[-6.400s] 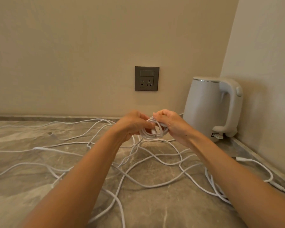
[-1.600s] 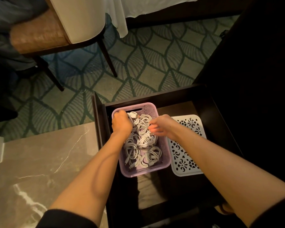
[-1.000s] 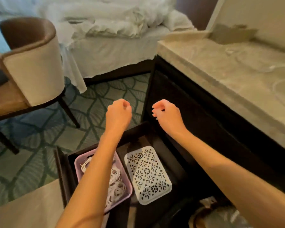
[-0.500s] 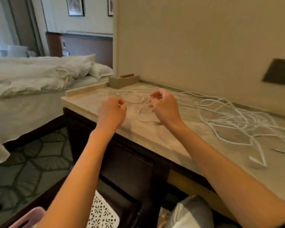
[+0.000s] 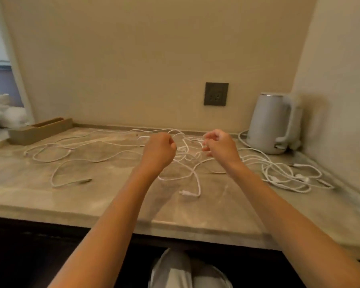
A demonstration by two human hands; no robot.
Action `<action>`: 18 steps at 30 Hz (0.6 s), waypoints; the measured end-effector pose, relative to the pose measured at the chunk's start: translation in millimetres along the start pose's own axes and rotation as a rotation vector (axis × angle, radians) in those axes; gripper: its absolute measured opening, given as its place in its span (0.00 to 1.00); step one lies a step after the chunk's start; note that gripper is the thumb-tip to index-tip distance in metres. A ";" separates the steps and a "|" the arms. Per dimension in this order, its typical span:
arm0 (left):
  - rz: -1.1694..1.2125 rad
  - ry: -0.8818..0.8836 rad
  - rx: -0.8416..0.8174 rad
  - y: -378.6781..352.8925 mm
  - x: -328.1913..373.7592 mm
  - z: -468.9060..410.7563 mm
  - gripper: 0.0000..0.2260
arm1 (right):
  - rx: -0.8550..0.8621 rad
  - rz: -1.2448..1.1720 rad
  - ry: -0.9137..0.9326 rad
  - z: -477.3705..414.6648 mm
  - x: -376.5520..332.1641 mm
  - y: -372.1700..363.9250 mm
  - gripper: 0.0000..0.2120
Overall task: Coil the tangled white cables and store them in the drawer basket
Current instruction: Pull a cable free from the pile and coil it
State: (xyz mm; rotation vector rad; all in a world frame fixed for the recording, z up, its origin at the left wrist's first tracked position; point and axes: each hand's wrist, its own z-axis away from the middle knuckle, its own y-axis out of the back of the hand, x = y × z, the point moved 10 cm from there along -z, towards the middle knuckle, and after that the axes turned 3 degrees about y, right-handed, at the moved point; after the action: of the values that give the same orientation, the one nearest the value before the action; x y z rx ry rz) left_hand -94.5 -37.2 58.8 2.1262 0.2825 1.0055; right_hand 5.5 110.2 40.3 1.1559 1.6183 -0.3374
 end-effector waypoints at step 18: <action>0.046 -0.414 -0.436 -186.3 191.4 11.5 0.10 | 0.159 0.701 -0.351 0.2 127.6 216.7 0.18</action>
State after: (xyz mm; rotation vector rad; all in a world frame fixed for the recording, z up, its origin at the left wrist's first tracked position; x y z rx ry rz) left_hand 62.6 177.3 30.4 1.8815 -0.1765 0.5637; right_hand 185.8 281.0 0.7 1.5999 0.8232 -0.1928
